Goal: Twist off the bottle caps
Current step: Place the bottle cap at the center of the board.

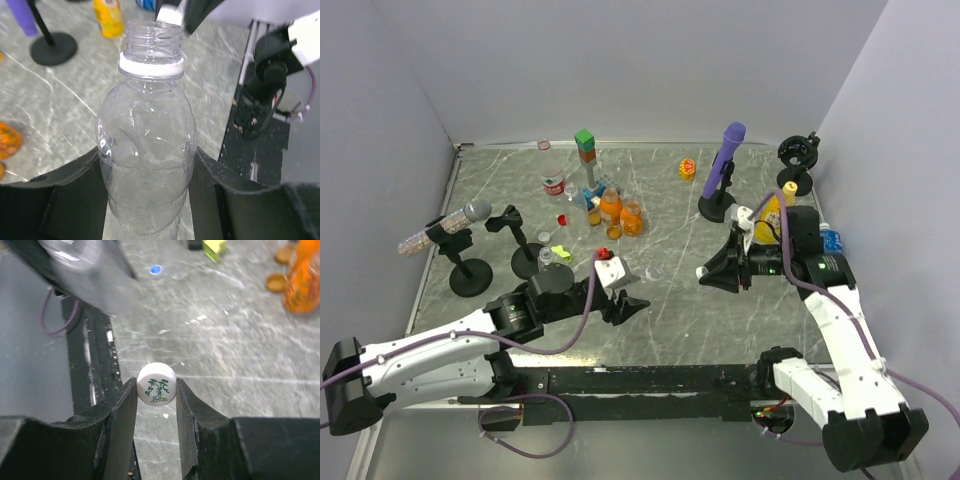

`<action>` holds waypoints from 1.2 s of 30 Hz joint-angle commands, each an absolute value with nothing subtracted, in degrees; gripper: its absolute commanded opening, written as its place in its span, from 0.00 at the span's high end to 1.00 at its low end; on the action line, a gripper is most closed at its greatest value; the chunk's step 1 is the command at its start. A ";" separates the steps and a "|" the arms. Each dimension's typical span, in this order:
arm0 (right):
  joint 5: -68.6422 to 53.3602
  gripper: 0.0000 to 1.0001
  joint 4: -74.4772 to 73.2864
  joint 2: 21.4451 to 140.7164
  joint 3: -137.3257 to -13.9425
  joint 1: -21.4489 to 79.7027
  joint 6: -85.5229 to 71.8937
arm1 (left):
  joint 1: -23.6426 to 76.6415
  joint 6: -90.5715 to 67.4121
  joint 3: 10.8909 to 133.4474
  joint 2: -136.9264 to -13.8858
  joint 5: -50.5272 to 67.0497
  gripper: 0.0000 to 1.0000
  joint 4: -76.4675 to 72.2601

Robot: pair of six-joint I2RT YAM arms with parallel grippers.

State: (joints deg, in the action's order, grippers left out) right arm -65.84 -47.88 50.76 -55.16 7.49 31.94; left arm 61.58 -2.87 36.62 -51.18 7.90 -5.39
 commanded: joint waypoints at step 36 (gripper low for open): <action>-43.33 0.69 -25.23 107.31 -76.20 42.80 -7.38 | 61.52 -5.09 41.58 -28.22 0.18 0.74 10.89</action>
